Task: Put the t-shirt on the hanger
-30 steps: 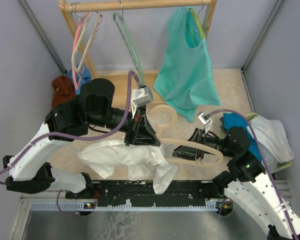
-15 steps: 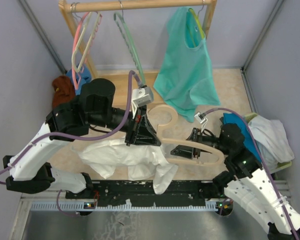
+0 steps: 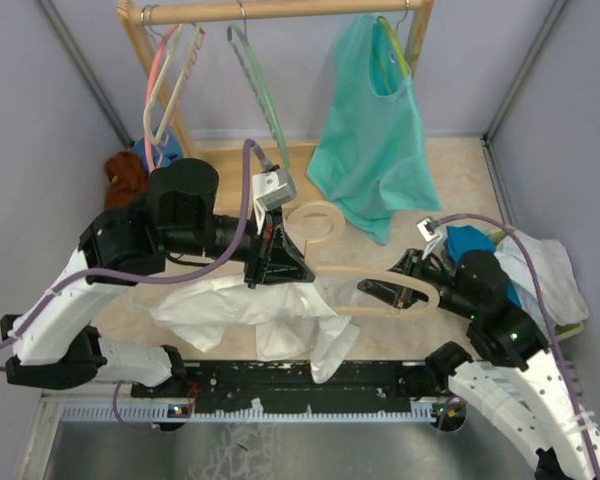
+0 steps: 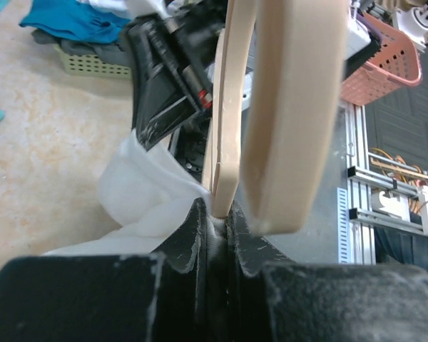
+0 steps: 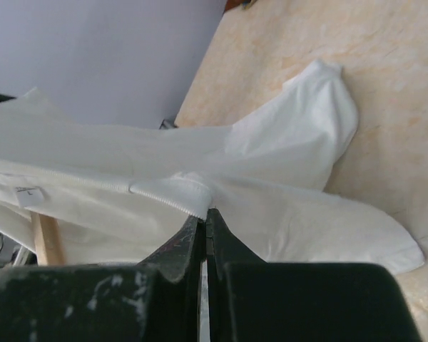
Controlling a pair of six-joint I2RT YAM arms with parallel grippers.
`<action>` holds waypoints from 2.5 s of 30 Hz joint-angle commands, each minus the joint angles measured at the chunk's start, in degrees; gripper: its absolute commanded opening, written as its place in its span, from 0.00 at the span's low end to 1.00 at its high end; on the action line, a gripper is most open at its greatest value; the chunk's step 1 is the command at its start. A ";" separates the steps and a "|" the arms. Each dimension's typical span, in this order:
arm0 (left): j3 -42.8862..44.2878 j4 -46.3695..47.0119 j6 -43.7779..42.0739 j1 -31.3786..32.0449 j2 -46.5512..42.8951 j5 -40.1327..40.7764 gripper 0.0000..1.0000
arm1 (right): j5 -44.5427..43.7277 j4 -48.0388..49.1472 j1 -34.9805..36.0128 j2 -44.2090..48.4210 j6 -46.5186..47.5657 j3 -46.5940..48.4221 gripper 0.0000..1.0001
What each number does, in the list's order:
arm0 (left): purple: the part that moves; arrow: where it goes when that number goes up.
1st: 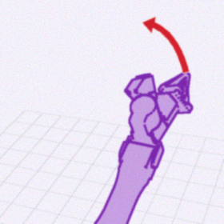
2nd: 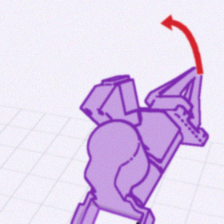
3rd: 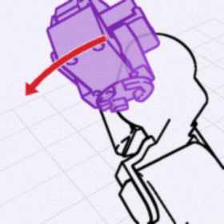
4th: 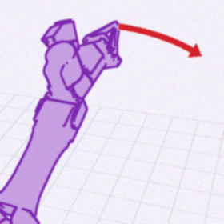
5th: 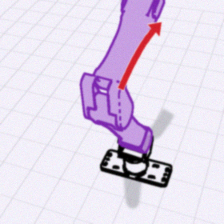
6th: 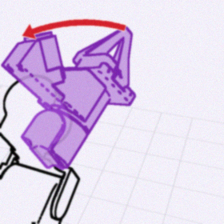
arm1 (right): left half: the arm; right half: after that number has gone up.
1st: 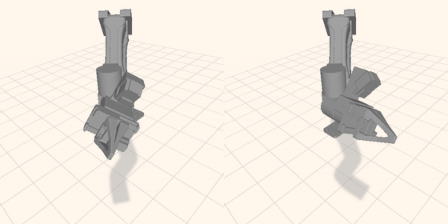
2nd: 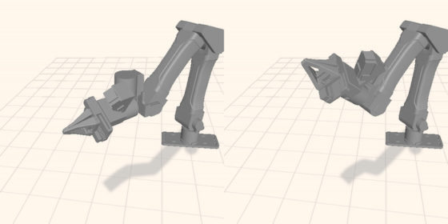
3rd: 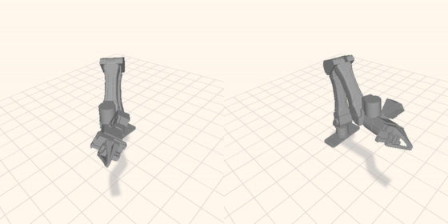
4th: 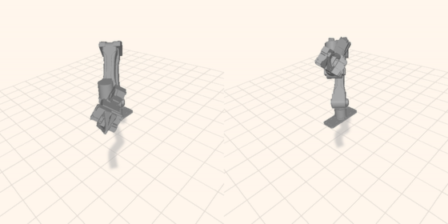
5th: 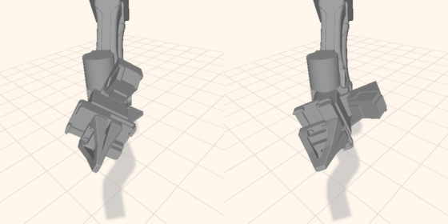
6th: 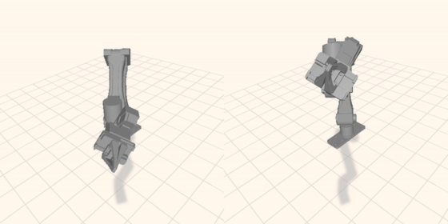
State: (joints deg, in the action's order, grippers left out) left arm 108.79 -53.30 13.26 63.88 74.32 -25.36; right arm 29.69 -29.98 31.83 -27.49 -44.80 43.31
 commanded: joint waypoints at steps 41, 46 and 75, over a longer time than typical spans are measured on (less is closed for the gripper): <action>9.16 -1.90 -3.86 0.02 -2.80 19.15 0.00 | -43.48 -39.54 0.07 -18.91 17.46 56.51 0.00; 11.27 0.63 -5.55 -0.03 0.05 20.17 0.00 | -47.86 -41.79 0.07 -23.08 19.64 64.21 0.00; 12.69 2.35 -5.32 0.02 6.17 24.14 0.00 | -32.54 -35.95 0.07 -30.80 23.28 74.60 0.00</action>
State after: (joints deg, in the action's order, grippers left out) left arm 120.14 -53.49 7.27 63.99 80.29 -5.54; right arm -11.44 -72.77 32.10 -60.38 -21.61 119.90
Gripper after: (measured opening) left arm 0.127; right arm 0.007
